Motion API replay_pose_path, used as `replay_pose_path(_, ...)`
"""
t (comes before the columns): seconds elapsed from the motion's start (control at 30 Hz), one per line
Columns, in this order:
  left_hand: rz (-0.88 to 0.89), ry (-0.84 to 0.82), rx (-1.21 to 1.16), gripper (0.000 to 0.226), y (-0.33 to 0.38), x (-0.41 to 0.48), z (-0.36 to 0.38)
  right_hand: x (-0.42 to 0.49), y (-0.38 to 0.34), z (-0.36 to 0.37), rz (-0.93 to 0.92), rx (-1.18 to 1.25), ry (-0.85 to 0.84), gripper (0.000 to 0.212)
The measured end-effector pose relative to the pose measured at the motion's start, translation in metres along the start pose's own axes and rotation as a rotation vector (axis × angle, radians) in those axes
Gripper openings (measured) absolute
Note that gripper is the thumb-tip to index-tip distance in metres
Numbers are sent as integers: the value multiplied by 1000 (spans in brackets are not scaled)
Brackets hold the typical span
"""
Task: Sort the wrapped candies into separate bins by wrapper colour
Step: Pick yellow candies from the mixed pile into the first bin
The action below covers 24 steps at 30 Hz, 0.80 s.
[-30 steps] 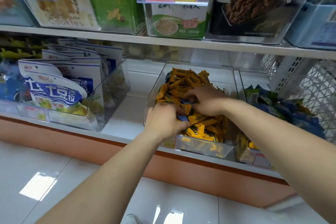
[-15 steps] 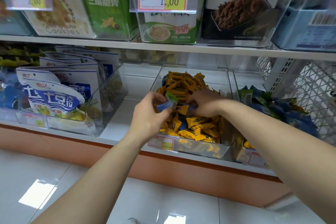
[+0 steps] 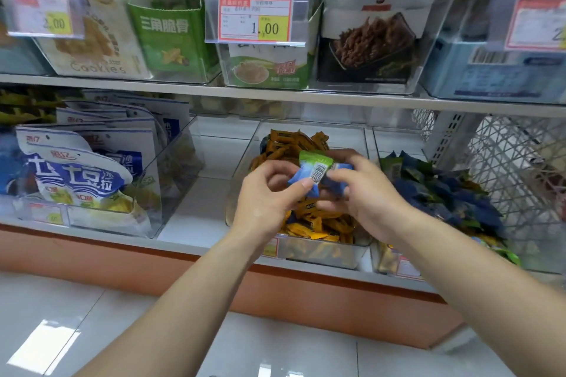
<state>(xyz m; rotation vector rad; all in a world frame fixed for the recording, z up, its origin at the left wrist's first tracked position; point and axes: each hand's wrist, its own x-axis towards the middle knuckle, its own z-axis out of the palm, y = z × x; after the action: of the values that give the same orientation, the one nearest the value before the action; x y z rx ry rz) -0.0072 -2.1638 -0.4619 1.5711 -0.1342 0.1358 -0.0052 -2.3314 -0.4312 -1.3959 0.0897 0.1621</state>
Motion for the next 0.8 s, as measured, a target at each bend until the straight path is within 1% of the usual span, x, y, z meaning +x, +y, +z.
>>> replay_pose_path(0.07,81,36,114,20,1,-3,11,-9,1,-4,36,170,-78,13)
replay_pose_path(0.1,102,47,160,18,2,-4,15,-13,2,-8,26,170,-107,18)
replay_pose_path(0.13,108,36,182,16,3,-5,20,-16,4,-12,4,117,-107,27)
replay_pose_path(0.2,115,-43,244,15,6,-9,27,-20,6,-23,-77,-58,-16,36)
replay_pose_path(0.27,199,-81,436,17,8,-9,23,-21,3,-41,-222,-249,112,35)
replay_pose_path(0.3,256,-59,561,19,9,-7,16,-20,0,-54,-329,-390,192,33)
replay_pose_path(0.37,335,37,790,29,13,-1,-3,-12,-6,-86,-520,-757,372,33)
replay_pose_path(0.4,339,88,863,34,14,2,-14,-8,-9,-102,-557,-920,442,34)
replay_pose_path(0.43,318,133,913,39,14,5,-25,-1,-11,-117,-521,-1060,476,34)
replay_pose_path(0.47,277,167,949,45,12,8,-35,6,-12,-129,-410,-1201,471,33)
replay_pose_path(0.53,140,181,1009,59,3,11,-51,15,-13,-138,-110,-1471,412,36)
replay_pose_path(0.57,64,162,1023,66,-2,11,-57,17,-15,-136,-47,-1548,421,39)
replay_pose_path(0.6,1,137,1014,70,-7,12,-62,19,-17,-131,-74,-1581,461,44)
replay_pose_path(0.63,-44,114,987,72,-12,12,-65,20,-18,-122,-171,-1574,492,46)
replay_pose_path(0.67,-70,92,953,73,-17,12,-67,22,-17,-109,-306,-1537,483,43)
replay_pose_path(0.7,-78,72,926,75,-21,11,-68,23,-15,-92,-442,-1480,417,36)
replay_pose_path(0.73,-78,61,910,78,-25,10,-68,26,-12,-72,-529,-1414,287,28)
replay_pose_path(0.77,-78,57,899,81,-28,10,-68,29,-6,-50,-548,-1347,103,23)
replay_pose_path(0.8,-73,57,892,85,-30,11,-67,32,1,-29,-506,-1299,-92,23)
